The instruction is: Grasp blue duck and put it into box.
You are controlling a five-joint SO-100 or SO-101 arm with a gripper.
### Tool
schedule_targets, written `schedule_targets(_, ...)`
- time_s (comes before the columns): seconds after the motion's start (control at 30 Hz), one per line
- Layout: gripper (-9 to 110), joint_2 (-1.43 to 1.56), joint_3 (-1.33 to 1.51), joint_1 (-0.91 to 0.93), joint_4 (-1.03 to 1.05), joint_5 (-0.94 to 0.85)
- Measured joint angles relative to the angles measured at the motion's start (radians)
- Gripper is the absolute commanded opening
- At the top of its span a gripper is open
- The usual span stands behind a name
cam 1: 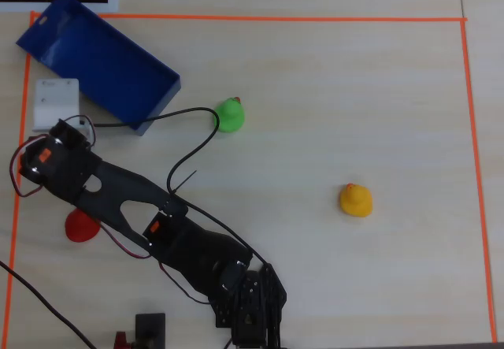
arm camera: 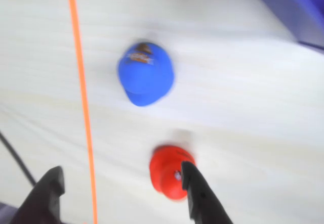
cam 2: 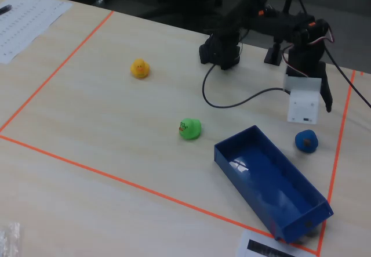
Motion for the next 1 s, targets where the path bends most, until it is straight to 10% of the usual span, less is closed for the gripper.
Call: schedule_targets(1.0,33,-0.218,-0.061,0.003,-0.158,-0.043)
